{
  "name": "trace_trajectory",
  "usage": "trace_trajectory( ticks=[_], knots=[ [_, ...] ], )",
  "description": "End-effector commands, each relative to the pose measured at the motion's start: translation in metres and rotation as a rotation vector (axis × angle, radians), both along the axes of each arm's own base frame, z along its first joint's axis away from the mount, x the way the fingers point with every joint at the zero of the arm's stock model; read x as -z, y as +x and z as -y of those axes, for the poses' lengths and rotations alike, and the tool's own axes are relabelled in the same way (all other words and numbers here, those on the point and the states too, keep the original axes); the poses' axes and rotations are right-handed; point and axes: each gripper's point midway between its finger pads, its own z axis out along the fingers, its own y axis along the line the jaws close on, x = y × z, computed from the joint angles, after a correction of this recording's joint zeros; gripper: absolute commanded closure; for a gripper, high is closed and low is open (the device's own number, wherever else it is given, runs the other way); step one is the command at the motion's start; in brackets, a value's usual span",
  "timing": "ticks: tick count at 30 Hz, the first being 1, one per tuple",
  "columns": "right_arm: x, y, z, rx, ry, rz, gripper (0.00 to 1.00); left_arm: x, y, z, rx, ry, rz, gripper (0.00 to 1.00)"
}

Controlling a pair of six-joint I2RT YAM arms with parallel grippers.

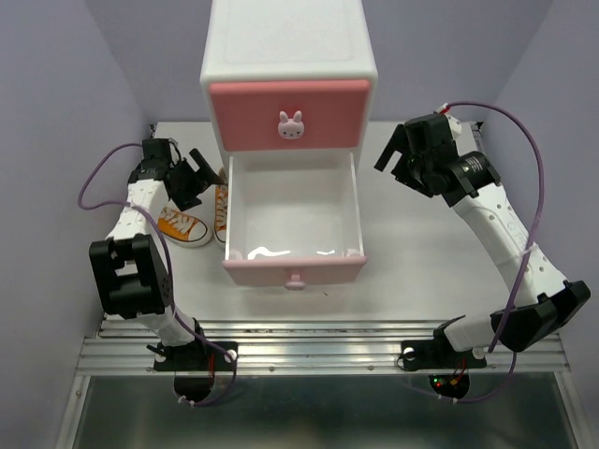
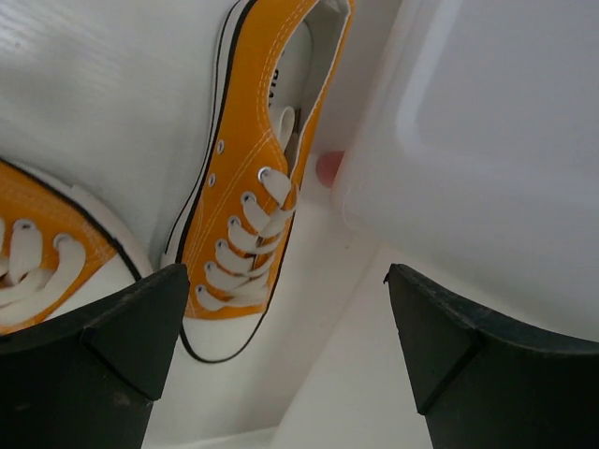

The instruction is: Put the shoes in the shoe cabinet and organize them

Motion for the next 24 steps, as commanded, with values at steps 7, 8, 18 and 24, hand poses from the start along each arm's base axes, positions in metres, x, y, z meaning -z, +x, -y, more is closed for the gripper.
trace_trajectory(
  ticks=[7, 8, 18, 24],
  knots=[
    [-0.012, -0.001, 0.007, -0.018, -0.059, -0.015, 0.00, 0.049, 0.044, -0.003, 0.047, 0.187, -0.091, 0.07],
    [-0.014, -0.001, 0.009, -0.013, -0.064, -0.013, 0.00, 0.053, 0.043, -0.004, 0.043, 0.192, -0.099, 0.07],
    [-0.009, -0.014, 0.018, 0.019, -0.063, -0.026, 0.00, 0.097, 0.028, 0.018, 0.115, 0.194, -0.199, 0.49],
    [-0.014, -0.015, 0.020, 0.024, -0.069, -0.014, 0.00, 0.047, 0.039, 0.003, 0.044, 0.235, -0.122, 1.00]
  ],
)
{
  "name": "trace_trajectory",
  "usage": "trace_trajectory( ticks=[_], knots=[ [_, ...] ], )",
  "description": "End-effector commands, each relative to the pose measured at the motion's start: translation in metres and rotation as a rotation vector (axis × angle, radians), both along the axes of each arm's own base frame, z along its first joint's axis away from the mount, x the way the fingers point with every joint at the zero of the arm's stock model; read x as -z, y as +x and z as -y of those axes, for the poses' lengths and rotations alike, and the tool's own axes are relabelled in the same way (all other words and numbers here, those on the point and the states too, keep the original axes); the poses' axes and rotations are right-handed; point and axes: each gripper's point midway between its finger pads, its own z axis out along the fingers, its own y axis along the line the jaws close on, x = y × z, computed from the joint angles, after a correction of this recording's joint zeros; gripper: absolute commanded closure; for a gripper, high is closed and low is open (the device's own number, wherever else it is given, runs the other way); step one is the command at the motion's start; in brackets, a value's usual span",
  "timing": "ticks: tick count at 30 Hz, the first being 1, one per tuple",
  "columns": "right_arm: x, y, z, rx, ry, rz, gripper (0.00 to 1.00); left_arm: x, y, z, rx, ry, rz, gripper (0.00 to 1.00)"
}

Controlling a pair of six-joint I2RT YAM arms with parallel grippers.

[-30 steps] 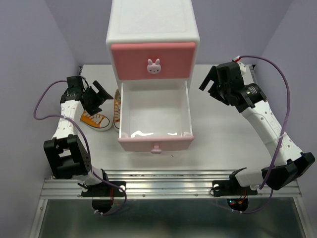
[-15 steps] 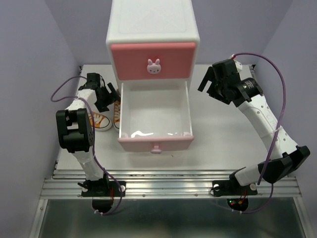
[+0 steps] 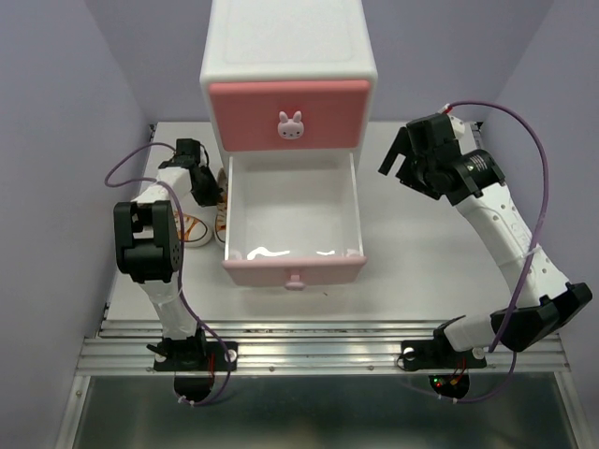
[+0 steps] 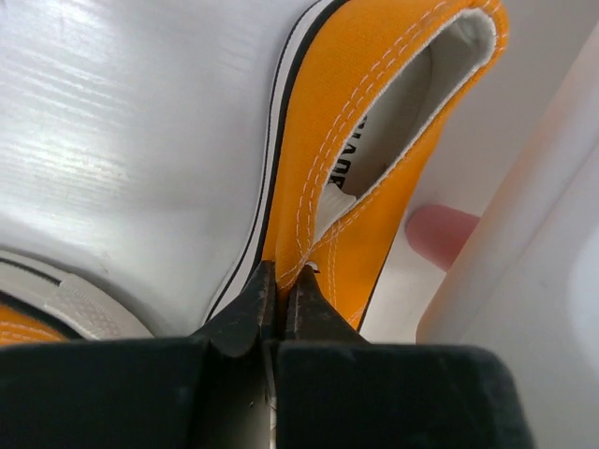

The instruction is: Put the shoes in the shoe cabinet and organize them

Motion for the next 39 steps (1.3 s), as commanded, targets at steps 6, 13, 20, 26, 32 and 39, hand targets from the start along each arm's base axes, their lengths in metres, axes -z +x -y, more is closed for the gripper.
trace_trajectory(
  ticks=[6, 13, 20, 26, 32, 39],
  knots=[
    [-0.019, -0.007, 0.012, 0.039, 0.015, 0.066, 0.00, -0.128, -0.002, -0.053, -0.226, 0.081, 0.186, 1.00],
    [-0.020, -0.012, 0.019, 0.036, -0.013, 0.089, 0.00, -0.218, -0.039, -0.045, -0.283, 0.012, 0.380, 1.00],
    [-0.019, -0.017, 0.025, 0.042, -0.024, 0.111, 0.00, -0.288, -0.085, -0.035, -0.272, -0.031, 0.568, 1.00],
    [-0.014, -0.016, 0.024, 0.044, -0.027, 0.105, 0.00, -0.330, -0.115, -0.006, -0.172, -0.152, 0.676, 1.00],
    [-0.007, -0.015, 0.022, 0.031, -0.028, 0.093, 0.00, -0.361, -0.136, 0.022, -0.089, -0.256, 0.780, 1.00],
    [0.002, -0.016, 0.022, 0.010, -0.052, 0.058, 0.00, -0.339, -0.156, 0.027, -0.160, -0.302, 0.772, 1.00]
  ],
)
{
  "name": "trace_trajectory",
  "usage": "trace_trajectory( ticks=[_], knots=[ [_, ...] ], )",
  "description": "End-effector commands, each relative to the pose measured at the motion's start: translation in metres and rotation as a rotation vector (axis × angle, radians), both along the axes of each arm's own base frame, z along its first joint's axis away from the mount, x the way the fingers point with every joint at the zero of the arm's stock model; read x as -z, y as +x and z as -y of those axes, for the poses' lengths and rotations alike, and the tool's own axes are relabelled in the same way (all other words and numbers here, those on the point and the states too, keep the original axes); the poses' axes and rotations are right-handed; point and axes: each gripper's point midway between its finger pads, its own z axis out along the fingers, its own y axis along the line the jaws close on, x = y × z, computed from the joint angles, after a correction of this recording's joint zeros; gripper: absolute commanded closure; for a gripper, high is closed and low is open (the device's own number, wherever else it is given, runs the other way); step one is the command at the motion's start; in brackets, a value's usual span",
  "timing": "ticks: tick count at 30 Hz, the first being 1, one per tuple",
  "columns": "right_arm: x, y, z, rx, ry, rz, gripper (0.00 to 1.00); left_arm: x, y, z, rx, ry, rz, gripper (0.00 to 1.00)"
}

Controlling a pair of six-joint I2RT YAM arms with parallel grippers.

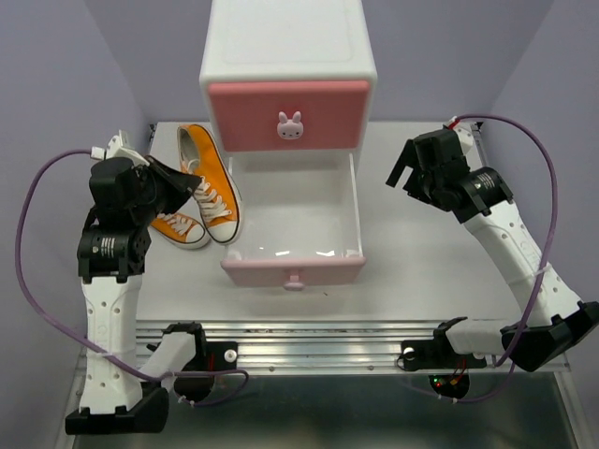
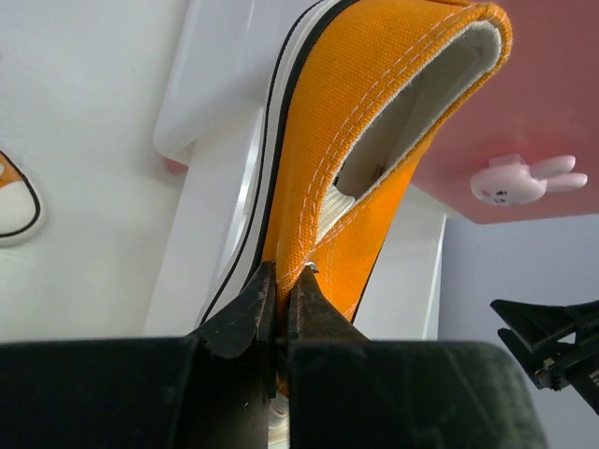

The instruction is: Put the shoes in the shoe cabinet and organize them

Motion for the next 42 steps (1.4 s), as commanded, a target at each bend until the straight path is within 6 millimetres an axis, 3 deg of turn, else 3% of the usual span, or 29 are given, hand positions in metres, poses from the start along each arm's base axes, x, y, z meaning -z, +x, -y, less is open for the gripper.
trace_trajectory(
  ticks=[1, 3, 7, 15, 17, 23, 26, 29, 42],
  knots=[
    [-0.009, 0.004, 0.002, -0.016, -0.017, 0.033, 0.00, -0.026, -0.012, 0.013, 0.001, -0.099, 0.149, 1.00],
    [-0.007, 0.004, 0.002, -0.036, -0.040, 0.012, 0.00, -0.012, -0.014, 0.020, -0.005, -0.155, 0.106, 1.00],
    [0.000, 0.004, 0.004, -0.037, -0.076, -0.032, 0.00, -0.013, -0.018, 0.018, -0.045, -0.156, 0.144, 1.00],
    [0.000, 0.009, -0.001, -0.089, -0.113, -0.068, 0.00, -0.001, 0.004, 0.034, -0.064, -0.205, 0.153, 1.00],
    [0.002, 0.008, 0.000, -0.092, -0.118, -0.080, 0.00, -0.001, 0.004, 0.044, -0.043, -0.217, 0.155, 1.00],
    [0.010, -0.002, 0.005, -0.095, -0.133, -0.110, 0.00, 0.024, -0.003, 0.077, 0.005, -0.228, 0.090, 1.00],
    [0.013, -0.007, 0.008, -0.093, -0.137, -0.118, 0.00, 0.028, -0.005, 0.084, 0.012, -0.213, 0.083, 1.00],
    [0.023, -0.013, 0.009, -0.098, -0.142, -0.142, 0.00, 0.049, -0.009, 0.100, 0.060, -0.166, 0.045, 1.00],
    [0.034, -0.019, 0.006, -0.096, -0.112, -0.168, 0.00, 0.085, 0.013, 0.150, 0.165, -0.107, 0.041, 1.00]
  ],
)
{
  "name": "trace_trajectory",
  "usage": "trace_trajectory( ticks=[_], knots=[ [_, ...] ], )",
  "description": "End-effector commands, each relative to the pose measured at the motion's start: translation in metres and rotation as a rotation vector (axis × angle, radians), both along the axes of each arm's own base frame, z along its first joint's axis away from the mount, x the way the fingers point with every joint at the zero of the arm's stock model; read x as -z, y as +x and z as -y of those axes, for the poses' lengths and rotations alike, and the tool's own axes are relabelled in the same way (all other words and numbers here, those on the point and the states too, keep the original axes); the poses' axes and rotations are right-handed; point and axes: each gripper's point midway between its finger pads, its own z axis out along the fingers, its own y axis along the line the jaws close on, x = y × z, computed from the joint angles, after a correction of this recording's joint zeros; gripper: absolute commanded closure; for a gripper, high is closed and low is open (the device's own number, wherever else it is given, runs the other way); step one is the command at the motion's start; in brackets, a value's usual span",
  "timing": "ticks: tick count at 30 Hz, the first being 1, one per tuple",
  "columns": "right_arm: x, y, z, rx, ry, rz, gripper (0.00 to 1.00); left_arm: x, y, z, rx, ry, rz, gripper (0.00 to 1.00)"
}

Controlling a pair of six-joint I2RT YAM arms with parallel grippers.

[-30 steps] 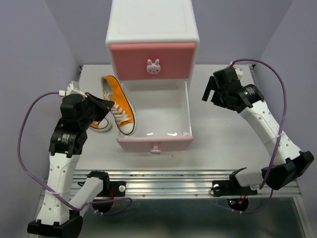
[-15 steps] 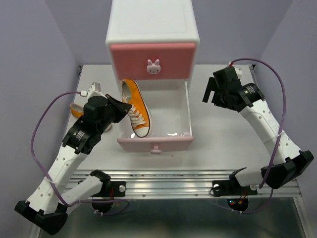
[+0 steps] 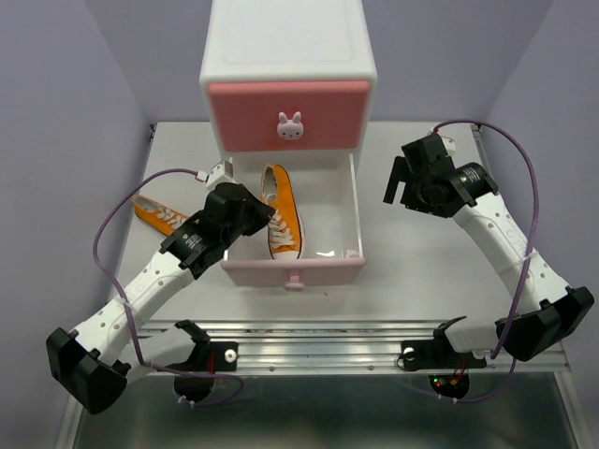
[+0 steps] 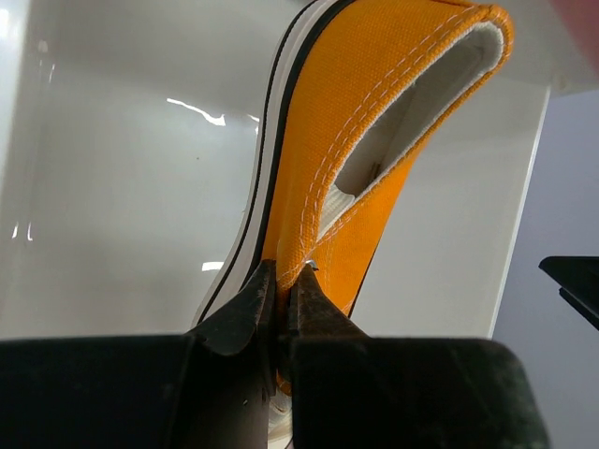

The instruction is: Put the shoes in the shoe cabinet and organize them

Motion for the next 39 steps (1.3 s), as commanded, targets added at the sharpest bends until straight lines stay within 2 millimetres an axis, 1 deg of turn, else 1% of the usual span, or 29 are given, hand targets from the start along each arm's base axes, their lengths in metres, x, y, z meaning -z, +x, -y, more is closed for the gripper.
trace_trajectory(
  ticks=[1, 4, 5, 6, 7, 9, 11, 14, 15, 16, 19, 20, 22, 23, 29, 30, 32, 34, 35, 36, 37, 38, 39],
  knots=[
    [-0.003, -0.004, 0.003, 0.015, 0.024, 0.023, 0.00, -0.040, 0.017, 0.019, 0.012, -0.108, 0.156, 1.00],
    [-0.001, -0.004, 0.001, 0.025, 0.042, 0.026, 0.00, -0.036, 0.022, 0.022, 0.006, -0.111, 0.156, 1.00],
    [-0.001, -0.004, 0.000, 0.027, 0.047, 0.030, 0.00, -0.032, 0.026, 0.024, 0.006, -0.098, 0.156, 1.00],
    [0.002, -0.004, 0.001, 0.029, 0.043, 0.024, 0.00, -0.032, 0.028, 0.025, 0.004, -0.095, 0.157, 1.00],
    [0.003, -0.004, 0.002, 0.033, 0.038, 0.026, 0.00, -0.026, 0.033, 0.028, 0.002, -0.085, 0.146, 1.00],
    [0.006, -0.005, 0.004, 0.041, 0.027, 0.022, 0.00, -0.023, 0.037, 0.031, -0.004, -0.086, 0.138, 1.00],
    [0.007, -0.003, 0.004, 0.044, 0.026, 0.025, 0.00, -0.014, 0.042, 0.034, -0.008, -0.073, 0.116, 1.00],
    [0.005, 0.000, 0.004, 0.053, 0.033, 0.040, 0.00, -0.006, 0.046, 0.039, 0.009, -0.057, 0.112, 1.00],
    [0.006, 0.001, 0.003, 0.052, 0.034, 0.040, 0.00, -0.008, 0.048, 0.041, 0.017, -0.055, 0.125, 1.00],
    [0.006, 0.001, 0.003, 0.053, 0.033, 0.040, 0.00, -0.001, 0.051, 0.043, 0.027, -0.030, 0.119, 1.00],
    [0.006, 0.002, 0.003, 0.056, 0.031, 0.040, 0.00, 0.001, 0.056, 0.047, 0.044, 0.000, 0.118, 1.00],
    [0.007, 0.002, 0.004, 0.060, 0.028, 0.041, 0.00, 0.008, 0.058, 0.048, 0.049, 0.019, 0.108, 1.00],
    [0.007, 0.003, 0.004, 0.063, 0.027, 0.042, 0.00, 0.014, 0.062, 0.051, 0.056, 0.038, 0.096, 1.00],
    [0.007, 0.003, 0.005, 0.064, 0.025, 0.041, 0.00, 0.015, 0.064, 0.052, 0.051, 0.041, 0.091, 1.00],
    [0.008, 0.003, 0.003, 0.073, 0.038, 0.044, 0.00, 0.042, 0.069, 0.050, 0.000, 0.062, 0.011, 1.00],
    [0.009, 0.003, 0.003, 0.073, 0.042, 0.042, 0.00, 0.042, 0.069, 0.051, 0.000, 0.062, 0.006, 0.99],
    [0.007, 0.004, 0.003, 0.086, 0.049, 0.051, 0.00, 0.049, 0.068, 0.051, 0.009, 0.076, -0.014, 0.92],
    [0.007, 0.003, 0.005, 0.090, 0.044, 0.057, 0.00, 0.052, 0.068, 0.049, -0.003, 0.086, -0.027, 0.78],
    [0.006, 0.003, 0.004, 0.092, 0.050, 0.062, 0.00, 0.052, 0.069, 0.047, -0.020, 0.092, -0.027, 0.76],
    [0.006, 0.003, 0.004, 0.091, 0.054, 0.062, 0.00, 0.051, 0.070, 0.046, -0.029, 0.091, -0.026, 0.69],
    [0.006, 0.002, 0.004, 0.093, 0.059, 0.064, 0.00, 0.049, 0.071, 0.045, -0.038, 0.088, -0.026, 0.53],
    [0.005, 0.002, 0.004, 0.102, 0.070, 0.070, 0.00, 0.048, 0.072, 0.046, -0.038, 0.086, -0.024, 0.49],
    [0.004, 0.002, 0.003, 0.107, 0.076, 0.075, 0.00, 0.041, 0.074, 0.048, -0.032, 0.080, -0.008, 0.45]
  ],
)
